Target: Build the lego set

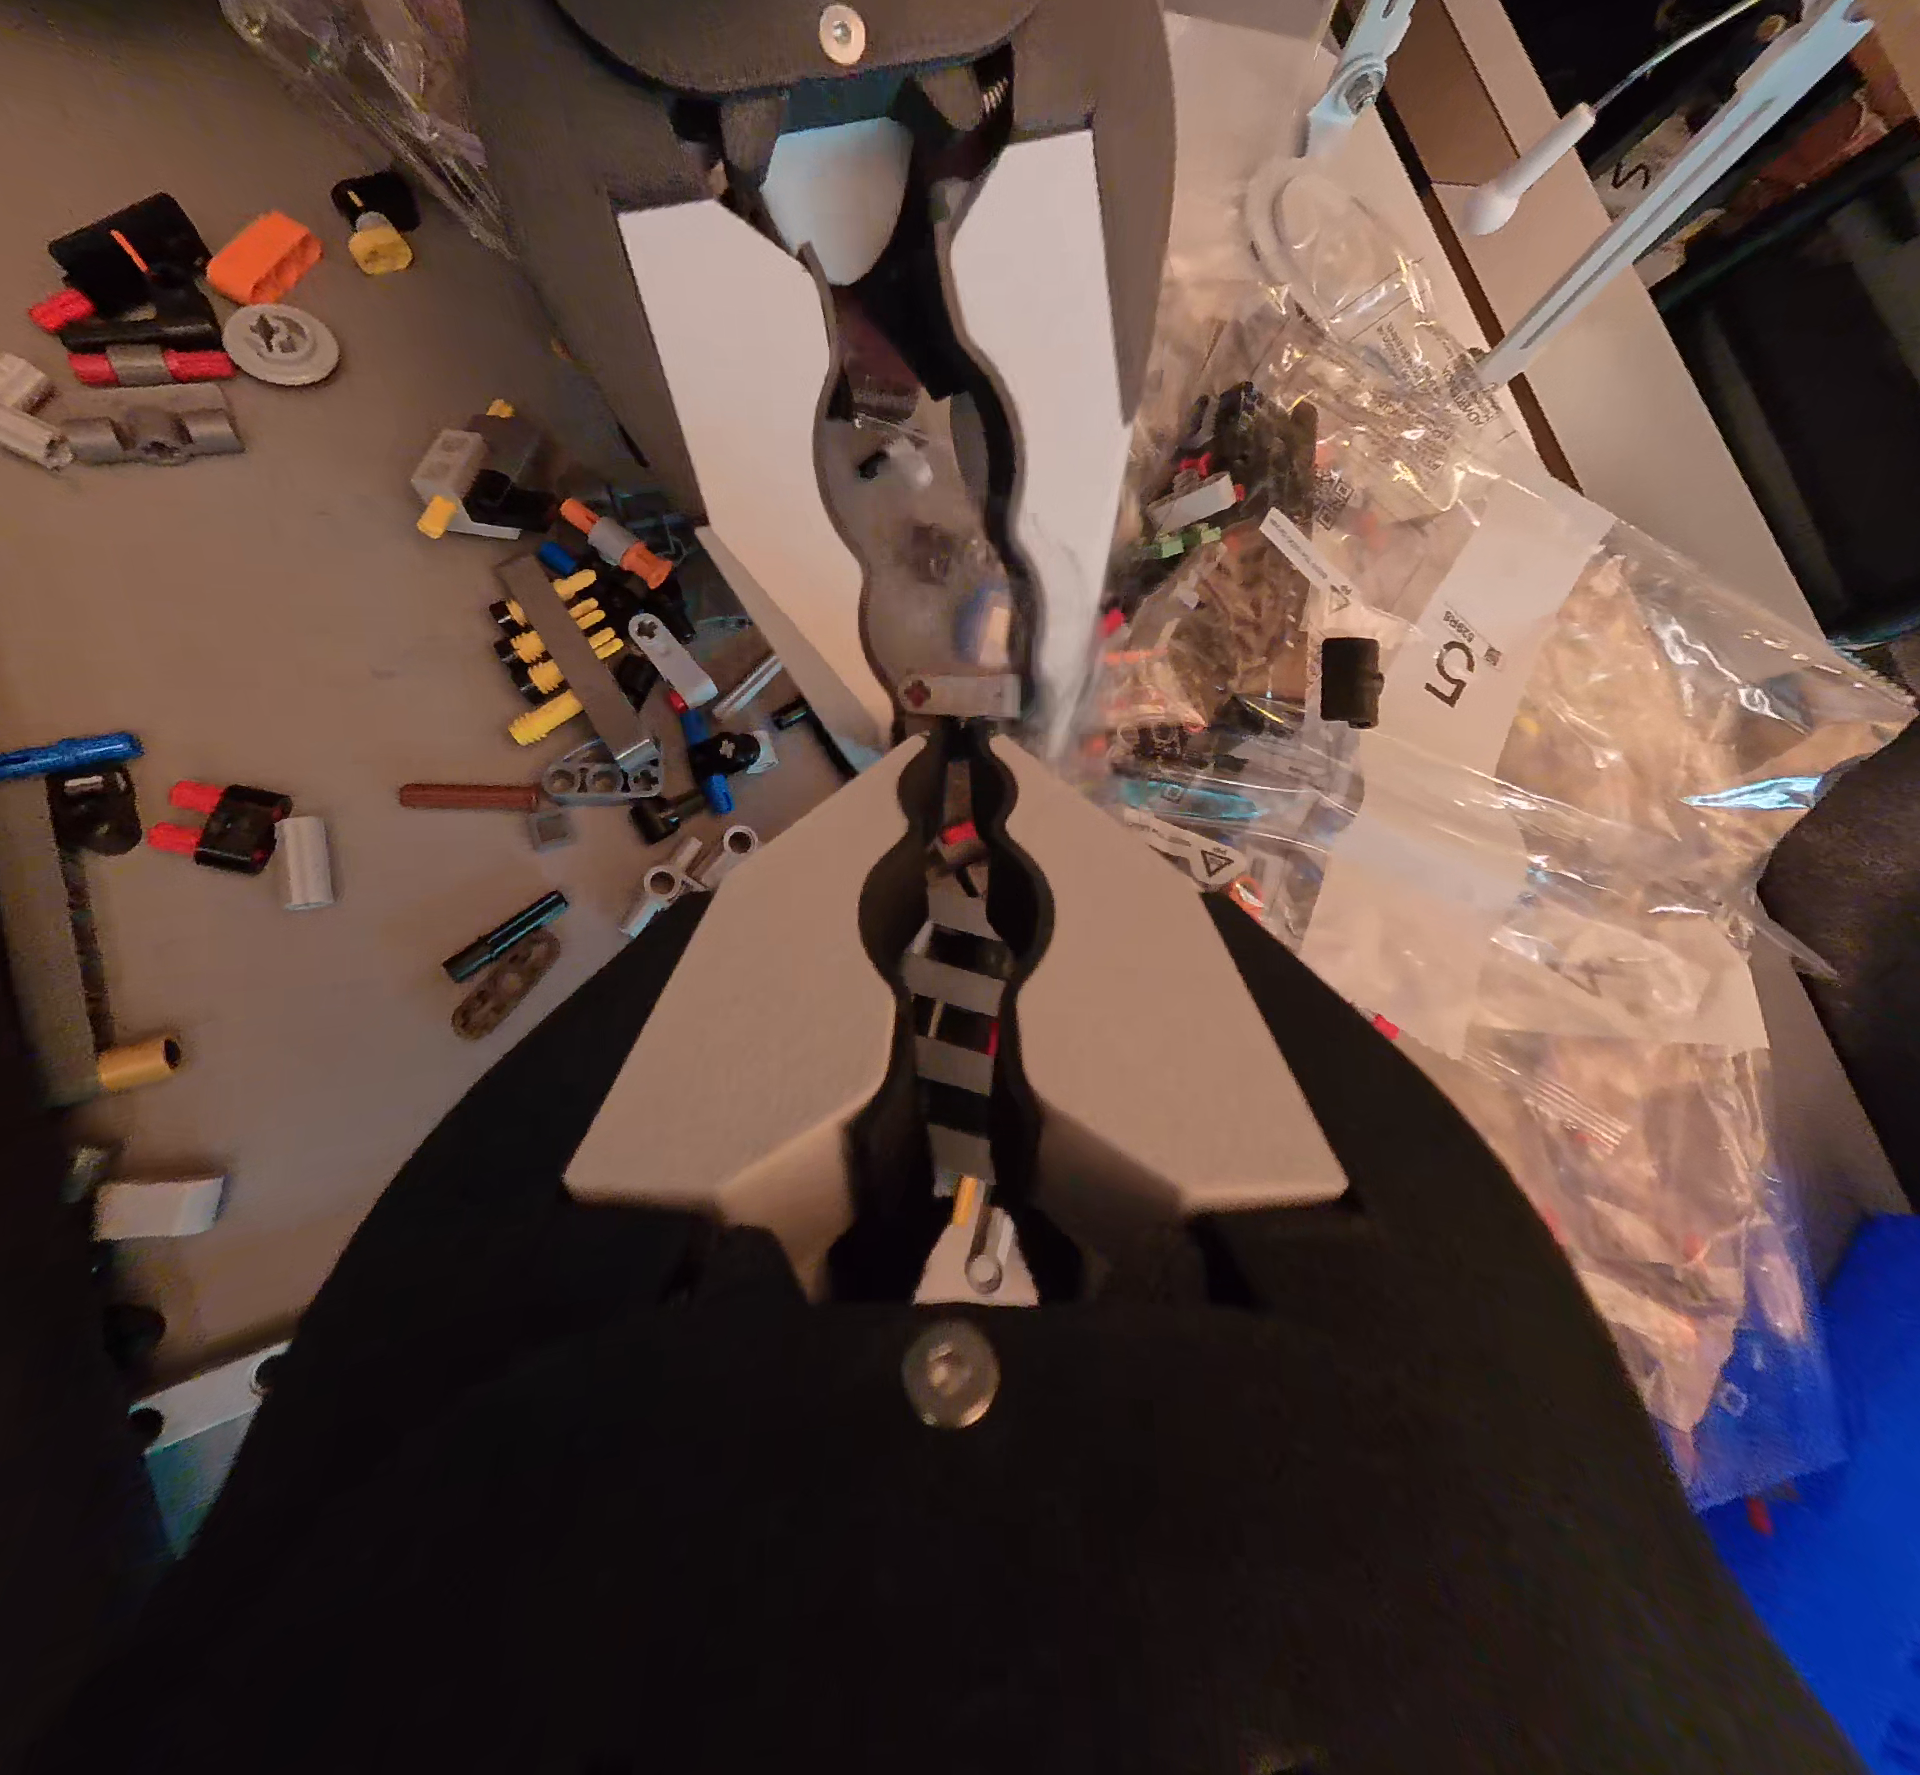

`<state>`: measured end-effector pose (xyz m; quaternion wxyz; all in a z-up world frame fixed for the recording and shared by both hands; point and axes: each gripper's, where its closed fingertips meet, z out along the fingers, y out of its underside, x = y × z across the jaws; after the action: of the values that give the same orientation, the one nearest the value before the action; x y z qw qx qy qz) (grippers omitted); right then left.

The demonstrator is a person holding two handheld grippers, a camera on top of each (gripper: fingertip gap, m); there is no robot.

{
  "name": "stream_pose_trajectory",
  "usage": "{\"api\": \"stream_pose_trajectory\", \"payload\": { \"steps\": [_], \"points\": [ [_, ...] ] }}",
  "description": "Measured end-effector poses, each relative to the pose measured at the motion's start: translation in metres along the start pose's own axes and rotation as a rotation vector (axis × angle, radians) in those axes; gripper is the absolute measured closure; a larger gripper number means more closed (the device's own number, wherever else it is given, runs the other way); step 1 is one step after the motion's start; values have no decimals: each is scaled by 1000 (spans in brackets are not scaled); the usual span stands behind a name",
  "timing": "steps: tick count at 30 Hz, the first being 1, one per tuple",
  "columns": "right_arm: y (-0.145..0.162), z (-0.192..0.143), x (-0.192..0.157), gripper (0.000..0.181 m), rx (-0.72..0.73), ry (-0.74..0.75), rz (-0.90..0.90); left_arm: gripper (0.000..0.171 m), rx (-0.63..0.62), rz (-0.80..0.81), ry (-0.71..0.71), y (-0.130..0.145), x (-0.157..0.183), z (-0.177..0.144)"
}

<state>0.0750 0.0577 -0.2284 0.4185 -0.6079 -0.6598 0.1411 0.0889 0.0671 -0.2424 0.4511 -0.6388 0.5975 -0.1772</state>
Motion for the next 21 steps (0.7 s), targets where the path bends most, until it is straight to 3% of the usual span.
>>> {"api": "stream_pose_trajectory", "payload": {
  "steps": [8,11,13,16,19,21],
  "points": [
    [0,-3,-2,180,0,-10,-8,148,3,34,3,-2,2,-2],
    [3,-6,2,181,-9,5,-10,166,14,38,-1,-2,0,-6],
    [1,-9,2,181,4,11,-14,168,31,31,6,-5,0,-9],
    [0,-11,2,181,21,6,-13,165,49,5,32,-9,3,-11],
    [4,-8,0,181,7,-4,-9,149,13,-3,20,0,1,-6],
    [2,-9,1,181,20,-2,-4,151,8,4,23,0,2,-7]
  ]
}}
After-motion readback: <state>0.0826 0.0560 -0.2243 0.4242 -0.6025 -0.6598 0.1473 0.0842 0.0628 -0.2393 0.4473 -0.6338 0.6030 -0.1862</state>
